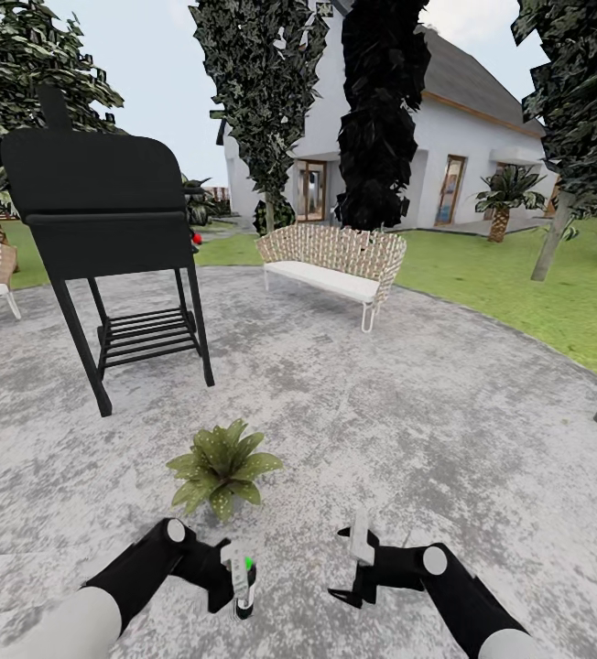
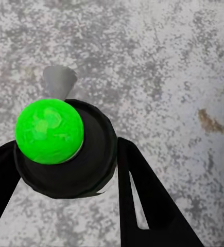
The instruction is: Pick up the pesticide atomizer in the garden and spray insectifuge to fully cover both potted plants in the garden.
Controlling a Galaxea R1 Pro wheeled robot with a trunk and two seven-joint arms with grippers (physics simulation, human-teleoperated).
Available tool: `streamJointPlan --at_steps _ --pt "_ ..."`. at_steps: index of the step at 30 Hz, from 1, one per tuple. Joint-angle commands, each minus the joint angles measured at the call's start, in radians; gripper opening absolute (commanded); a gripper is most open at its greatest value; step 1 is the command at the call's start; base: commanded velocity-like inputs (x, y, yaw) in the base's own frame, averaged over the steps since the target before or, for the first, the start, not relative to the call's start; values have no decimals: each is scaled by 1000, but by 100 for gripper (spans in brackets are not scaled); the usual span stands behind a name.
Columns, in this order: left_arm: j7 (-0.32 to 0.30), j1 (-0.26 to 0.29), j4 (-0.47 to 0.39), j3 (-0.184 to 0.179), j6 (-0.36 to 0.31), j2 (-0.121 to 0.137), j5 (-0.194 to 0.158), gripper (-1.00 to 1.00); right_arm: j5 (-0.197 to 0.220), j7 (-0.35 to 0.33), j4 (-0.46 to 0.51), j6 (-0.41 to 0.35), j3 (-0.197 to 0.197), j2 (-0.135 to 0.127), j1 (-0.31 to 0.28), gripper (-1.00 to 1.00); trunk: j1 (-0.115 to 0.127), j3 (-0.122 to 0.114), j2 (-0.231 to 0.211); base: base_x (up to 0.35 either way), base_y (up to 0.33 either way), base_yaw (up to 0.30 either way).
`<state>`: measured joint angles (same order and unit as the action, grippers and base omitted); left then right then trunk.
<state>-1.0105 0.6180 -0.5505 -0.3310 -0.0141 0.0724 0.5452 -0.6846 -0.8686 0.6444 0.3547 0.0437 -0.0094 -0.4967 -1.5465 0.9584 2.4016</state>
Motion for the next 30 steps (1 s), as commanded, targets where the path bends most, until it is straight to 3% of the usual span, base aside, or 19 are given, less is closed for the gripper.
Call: streamJointPlan --at_steps 1,7,10,12,16,19,30 --pt "7 0 -1 -4 0 -13 4 -100 -7 -1 1 5 2 0 0 -100 0 1 0 0 0 0" --pt "28 0 0 -8 17 -46 3 -100 -7 -10 1 6 4 24 0 -100 0 1 0 0 0 0" --pt "58 -7 0 -9 18 -69 4 -100 -7 -10 1 6 5 56 0 -100 0 1 0 0 0 0" --pt "65 -12 0 -9 19 -80 5 -100 -7 -10 8 6 31 75 0 -100 0 1 0 0 0 0" --pt "67 -14 0 -10 52 -89 6 -100 -7 -10 21 6 66 82 0 -100 0 1 0 0 0 0" --pt "67 -14 0 -10 88 -92 7 -100 -7 -10 22 6 70 85 0 -100 0 1 0 0 0 0" --pt "67 -27 1 -11 95 -99 10 -100 -7 -9 24 6 71 86 0 -100 0 1 0 0 0 0"
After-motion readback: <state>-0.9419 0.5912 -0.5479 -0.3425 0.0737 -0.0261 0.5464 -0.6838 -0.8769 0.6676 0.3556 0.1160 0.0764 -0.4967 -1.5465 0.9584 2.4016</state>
